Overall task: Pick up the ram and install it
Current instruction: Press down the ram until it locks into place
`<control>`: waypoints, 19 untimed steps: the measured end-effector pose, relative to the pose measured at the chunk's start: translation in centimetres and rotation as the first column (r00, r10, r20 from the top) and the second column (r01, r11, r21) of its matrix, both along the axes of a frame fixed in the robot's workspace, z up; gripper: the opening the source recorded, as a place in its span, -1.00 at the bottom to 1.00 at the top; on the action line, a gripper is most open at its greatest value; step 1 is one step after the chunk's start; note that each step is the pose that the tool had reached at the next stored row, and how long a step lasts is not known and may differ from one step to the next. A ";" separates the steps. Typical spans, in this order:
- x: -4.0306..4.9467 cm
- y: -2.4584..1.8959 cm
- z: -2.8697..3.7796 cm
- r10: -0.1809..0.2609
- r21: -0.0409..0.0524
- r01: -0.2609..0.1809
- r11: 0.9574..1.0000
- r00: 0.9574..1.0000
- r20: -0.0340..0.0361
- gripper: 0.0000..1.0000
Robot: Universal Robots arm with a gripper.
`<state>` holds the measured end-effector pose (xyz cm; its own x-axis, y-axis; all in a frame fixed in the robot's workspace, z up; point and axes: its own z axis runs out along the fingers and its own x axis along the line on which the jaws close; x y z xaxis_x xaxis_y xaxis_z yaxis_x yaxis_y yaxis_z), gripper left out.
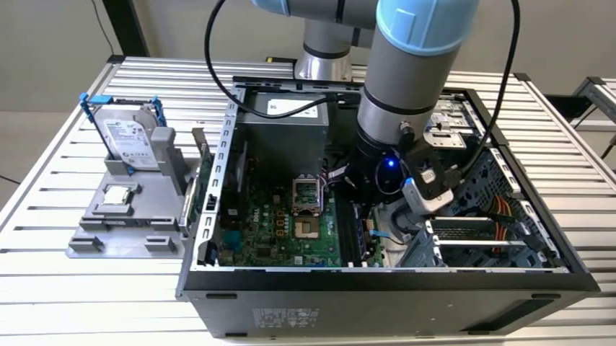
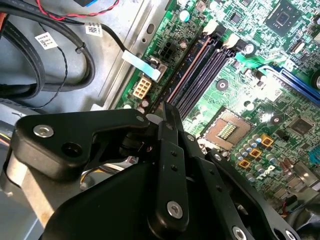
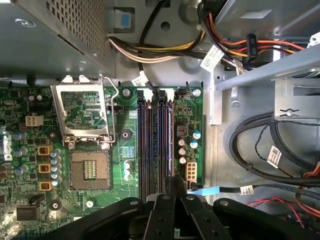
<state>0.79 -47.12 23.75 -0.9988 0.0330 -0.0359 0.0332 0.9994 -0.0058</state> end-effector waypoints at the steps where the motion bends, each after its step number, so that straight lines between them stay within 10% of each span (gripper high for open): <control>1: 0.00 0.00 0.01 0.000 0.000 0.000 1.000 1.000 0.000 -1.00; 19: 0.00 0.00 0.09 0.092 0.000 -0.092 0.996 0.996 0.000 -1.00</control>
